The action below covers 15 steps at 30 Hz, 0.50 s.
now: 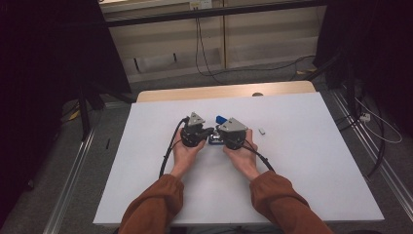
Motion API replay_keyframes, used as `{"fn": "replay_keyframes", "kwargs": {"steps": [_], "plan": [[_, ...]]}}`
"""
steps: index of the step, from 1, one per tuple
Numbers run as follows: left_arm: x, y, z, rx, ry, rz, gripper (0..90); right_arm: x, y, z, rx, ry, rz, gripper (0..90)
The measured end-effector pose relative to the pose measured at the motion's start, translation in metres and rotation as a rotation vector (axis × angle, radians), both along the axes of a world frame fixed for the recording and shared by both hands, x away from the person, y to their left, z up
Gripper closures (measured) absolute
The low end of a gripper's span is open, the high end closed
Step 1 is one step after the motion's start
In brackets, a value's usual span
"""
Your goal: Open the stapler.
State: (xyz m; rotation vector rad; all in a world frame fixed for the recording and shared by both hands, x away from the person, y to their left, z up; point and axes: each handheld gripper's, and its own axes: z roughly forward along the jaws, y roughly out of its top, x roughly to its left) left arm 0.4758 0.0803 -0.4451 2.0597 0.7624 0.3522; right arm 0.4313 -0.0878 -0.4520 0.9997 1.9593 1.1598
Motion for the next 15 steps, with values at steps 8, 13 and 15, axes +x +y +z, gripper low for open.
{"fn": "replay_keyframes", "kwargs": {"steps": [8, 13, 15], "plan": [[0.0006, 0.0006, -0.0006, -0.006, -0.001, -0.005, 90.0, 0.0000, -0.0015, 0.0014, 0.010, -0.008, -0.017, 90.0], [0.0008, 0.0003, -0.0004, -0.007, 0.000, -0.005, 90.0, -0.0003, -0.0037, 0.0027, 0.033, -0.021, -0.038, 90.0], [0.0007, 0.0003, -0.0004, -0.008, 0.000, -0.005, 90.0, -0.0002, -0.0038, 0.0028, 0.034, -0.020, -0.039, 90.0]]}}
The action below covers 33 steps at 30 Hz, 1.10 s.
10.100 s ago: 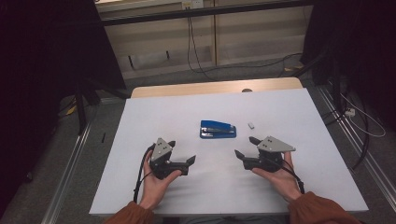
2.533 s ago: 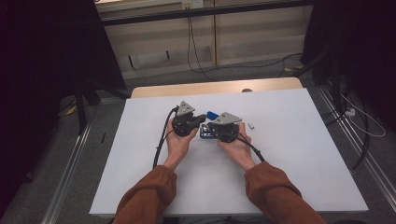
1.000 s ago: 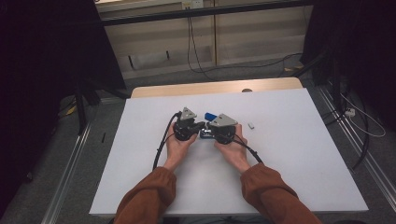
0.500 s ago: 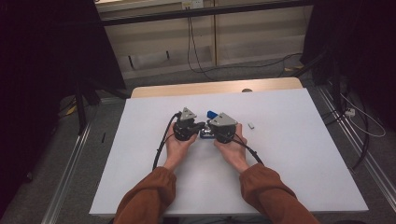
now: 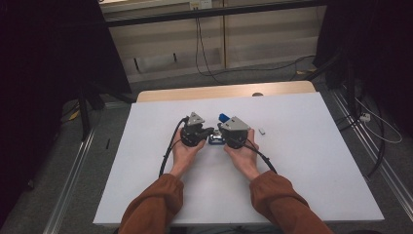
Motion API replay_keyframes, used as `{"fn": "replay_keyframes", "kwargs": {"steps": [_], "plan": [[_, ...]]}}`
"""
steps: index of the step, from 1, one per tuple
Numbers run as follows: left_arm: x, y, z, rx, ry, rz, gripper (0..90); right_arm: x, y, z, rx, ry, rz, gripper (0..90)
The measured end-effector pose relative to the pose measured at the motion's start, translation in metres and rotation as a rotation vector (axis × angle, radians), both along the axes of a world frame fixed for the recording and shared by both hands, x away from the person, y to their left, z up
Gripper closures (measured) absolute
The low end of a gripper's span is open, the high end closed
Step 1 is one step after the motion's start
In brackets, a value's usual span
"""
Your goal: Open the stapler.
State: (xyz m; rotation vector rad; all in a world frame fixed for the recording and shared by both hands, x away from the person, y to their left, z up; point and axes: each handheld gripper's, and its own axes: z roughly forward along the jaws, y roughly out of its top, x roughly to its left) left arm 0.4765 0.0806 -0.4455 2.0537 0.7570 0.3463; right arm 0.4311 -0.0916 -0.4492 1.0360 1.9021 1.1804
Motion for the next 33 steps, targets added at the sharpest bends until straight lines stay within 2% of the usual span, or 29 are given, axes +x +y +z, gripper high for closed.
{"fn": "replay_keyframes", "kwargs": {"steps": [9, 14, 18, 20, 22, 26, 33], "plan": [[0.000, 0.001, 0.000, 0.003, -0.003, -0.007, 90.0, -0.001, -0.002, 0.002, -0.003, 0.003, -0.002, 90.0], [-0.001, -0.001, 0.000, 0.021, -0.025, -0.009, 90.0, -0.001, -0.003, 0.003, -0.007, 0.003, 0.000, 90.0], [-0.001, 0.000, 0.000, 0.020, -0.023, -0.010, 90.0, -0.001, -0.003, 0.003, -0.007, 0.001, -0.002, 90.0], [-0.002, -0.001, 0.000, 0.024, -0.027, -0.004, 90.0, 0.000, -0.005, 0.005, -0.001, -0.024, -0.020, 90.0], [-0.002, -0.001, 0.000, 0.025, -0.024, -0.004, 90.0, 0.000, -0.009, 0.008, 0.013, -0.016, -0.028, 90.0], [-0.002, -0.001, 0.000, 0.019, -0.023, -0.003, 90.0, 0.000, -0.013, 0.011, 0.006, -0.016, -0.028, 90.0], [-0.002, -0.001, 0.000, 0.018, -0.022, -0.001, 90.0, -0.001, -0.014, 0.011, 0.028, -0.019, -0.041, 90.0]]}}
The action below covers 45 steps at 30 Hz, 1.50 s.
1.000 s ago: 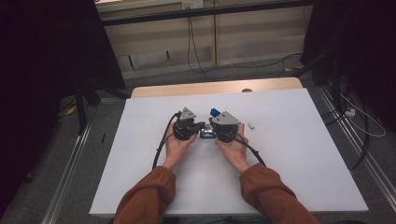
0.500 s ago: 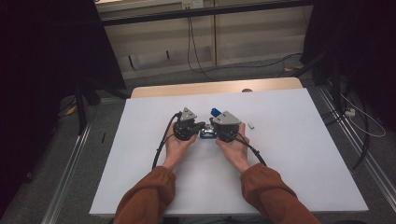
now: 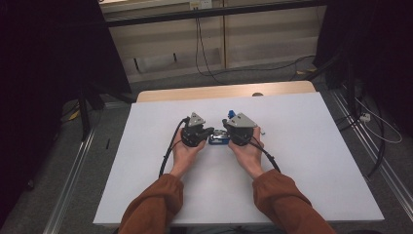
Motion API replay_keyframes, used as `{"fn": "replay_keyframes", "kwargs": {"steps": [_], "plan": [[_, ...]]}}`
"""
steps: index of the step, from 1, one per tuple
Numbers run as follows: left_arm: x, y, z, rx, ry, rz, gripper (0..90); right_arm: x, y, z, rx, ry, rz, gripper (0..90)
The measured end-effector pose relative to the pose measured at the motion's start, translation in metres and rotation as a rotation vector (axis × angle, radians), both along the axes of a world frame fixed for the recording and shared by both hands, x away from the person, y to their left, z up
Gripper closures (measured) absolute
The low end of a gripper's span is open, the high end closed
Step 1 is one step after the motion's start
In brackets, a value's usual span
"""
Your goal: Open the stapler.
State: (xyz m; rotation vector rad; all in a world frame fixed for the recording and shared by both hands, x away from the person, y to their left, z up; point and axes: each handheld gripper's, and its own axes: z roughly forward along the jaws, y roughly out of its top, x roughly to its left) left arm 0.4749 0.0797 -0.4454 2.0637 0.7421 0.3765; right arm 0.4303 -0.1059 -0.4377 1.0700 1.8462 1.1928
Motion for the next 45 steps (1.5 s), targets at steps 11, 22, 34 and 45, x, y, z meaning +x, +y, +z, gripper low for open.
{"fn": "replay_keyframes", "kwargs": {"steps": [11, 22, 34, 45], "plan": [[0.000, 0.000, 0.000, -0.003, 0.000, 0.004, 90.0, 0.000, -0.007, 0.003, 0.027, 0.008, -0.007, 90.0], [-0.001, 0.000, 0.000, -0.007, 0.003, 0.006, 90.0, -0.002, -0.012, 0.005, 0.030, 0.003, -0.013, 90.0], [-0.001, 0.000, -0.001, -0.010, 0.002, 0.008, 90.0, -0.004, -0.020, 0.008, 0.043, -0.013, -0.033, 90.0], [-0.001, 0.000, -0.001, -0.011, 0.002, 0.009, 90.0, -0.006, -0.024, 0.010, 0.035, -0.009, -0.029, 90.0]]}}
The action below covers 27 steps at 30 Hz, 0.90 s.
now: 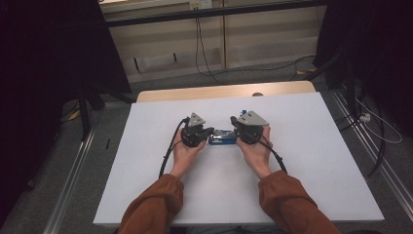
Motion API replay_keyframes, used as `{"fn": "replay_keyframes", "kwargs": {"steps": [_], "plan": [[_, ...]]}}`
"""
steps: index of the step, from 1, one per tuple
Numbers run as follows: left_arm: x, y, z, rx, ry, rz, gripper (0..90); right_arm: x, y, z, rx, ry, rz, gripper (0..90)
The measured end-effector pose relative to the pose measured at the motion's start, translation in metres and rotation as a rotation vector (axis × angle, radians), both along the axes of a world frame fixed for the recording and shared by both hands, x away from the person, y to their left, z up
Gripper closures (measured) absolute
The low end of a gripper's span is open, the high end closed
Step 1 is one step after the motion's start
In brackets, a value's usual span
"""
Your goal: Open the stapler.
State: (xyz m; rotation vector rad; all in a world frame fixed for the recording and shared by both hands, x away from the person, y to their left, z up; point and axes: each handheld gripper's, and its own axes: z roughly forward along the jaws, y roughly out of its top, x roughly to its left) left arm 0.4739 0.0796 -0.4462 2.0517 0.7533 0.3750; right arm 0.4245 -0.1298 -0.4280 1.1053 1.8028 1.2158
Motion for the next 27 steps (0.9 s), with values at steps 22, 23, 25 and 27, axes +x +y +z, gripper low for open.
{"fn": "replay_keyframes", "kwargs": {"steps": [22, 23, 25, 27], "plan": [[0.001, 0.001, 0.000, -0.014, 0.017, 0.003, 90.0, -0.004, -0.020, 0.006, -0.017, -0.004, -0.032, 90.0], [0.001, 0.001, -0.001, -0.018, 0.020, 0.004, 90.0, -0.005, -0.021, 0.006, -0.019, -0.001, -0.032, 90.0], [0.001, 0.001, 0.000, -0.016, 0.018, 0.004, 90.0, -0.005, -0.022, 0.005, -0.022, 0.001, -0.030, 90.0], [0.001, 0.002, -0.001, -0.026, 0.026, 0.006, 90.0, -0.005, -0.025, 0.005, -0.017, 0.005, -0.021, 90.0]]}}
